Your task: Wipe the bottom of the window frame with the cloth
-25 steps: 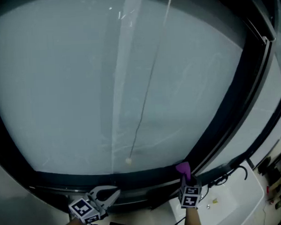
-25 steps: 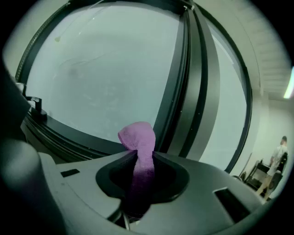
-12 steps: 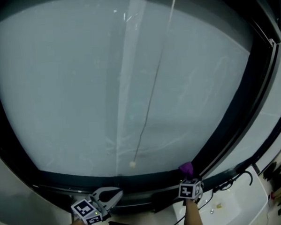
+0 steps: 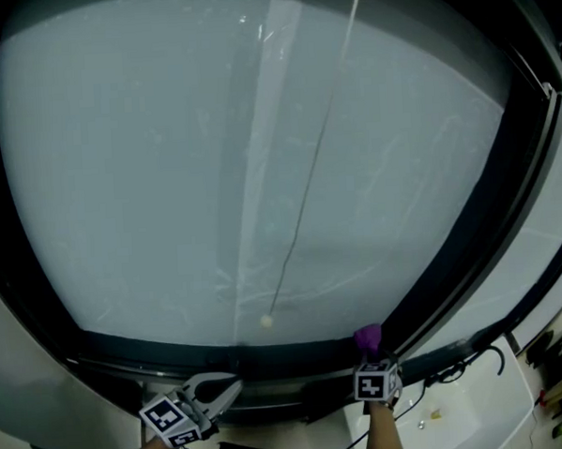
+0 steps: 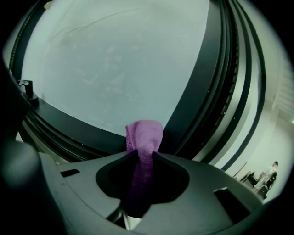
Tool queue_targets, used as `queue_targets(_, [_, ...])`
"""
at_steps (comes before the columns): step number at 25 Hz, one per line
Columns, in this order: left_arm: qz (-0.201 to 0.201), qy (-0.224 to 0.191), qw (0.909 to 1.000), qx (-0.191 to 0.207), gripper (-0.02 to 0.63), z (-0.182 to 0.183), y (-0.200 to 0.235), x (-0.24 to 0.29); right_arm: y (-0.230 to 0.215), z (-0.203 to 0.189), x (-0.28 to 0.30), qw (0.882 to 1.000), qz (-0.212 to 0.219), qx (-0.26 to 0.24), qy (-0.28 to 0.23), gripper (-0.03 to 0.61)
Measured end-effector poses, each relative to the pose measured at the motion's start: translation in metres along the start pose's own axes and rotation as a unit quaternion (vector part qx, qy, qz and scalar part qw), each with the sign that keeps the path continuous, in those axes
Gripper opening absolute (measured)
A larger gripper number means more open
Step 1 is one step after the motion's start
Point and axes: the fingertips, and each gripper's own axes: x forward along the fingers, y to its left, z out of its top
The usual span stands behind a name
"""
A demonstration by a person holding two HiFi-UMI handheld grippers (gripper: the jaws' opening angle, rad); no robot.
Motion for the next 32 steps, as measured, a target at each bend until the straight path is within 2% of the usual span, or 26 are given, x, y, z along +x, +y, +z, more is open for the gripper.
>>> queue_targets(5, [0.009, -0.008, 0.9999, -0.012, 0.003, 0.009, -0.010, -0.010, 0.017, 0.004, -0.007, 1.000, 0.022, -0.016, -0.012, 0.084])
queue_targets(9, [0.046, -0.009, 0.9986, -0.025, 0.003, 0.011, -0.007, -0.024, 0.029, 0.004, -0.009, 0.999, 0.034, -0.025, -0.021, 0.084])
queue_targets(13, [0.076, -0.004, 0.9970, -0.011, 0.003, 0.008, -0.006, -0.038, 0.038, 0.007, -0.010, 0.998, 0.046, -0.029, -0.028, 0.084])
queue_targets(21, [0.103, -0.003, 0.9946, -0.018, 0.003, 0.004, -0.028, -0.052, 0.070, 0.013, -0.024, 0.993, 0.090, -0.067, -0.047, 0.084])
queue_targets(29, [0.143, -0.006, 0.9897, 0.008, 0.003, 0.003, -0.040, -0.067, 0.090, 0.021, -0.034, 0.985, 0.106, -0.116, -0.068, 0.084])
queue_targets(32, [0.155, -0.007, 0.9880, 0.000, 0.003, 0.004, -0.046, -0.075, 0.098, 0.024, -0.037, 0.983, 0.113, -0.125, -0.074, 0.084])
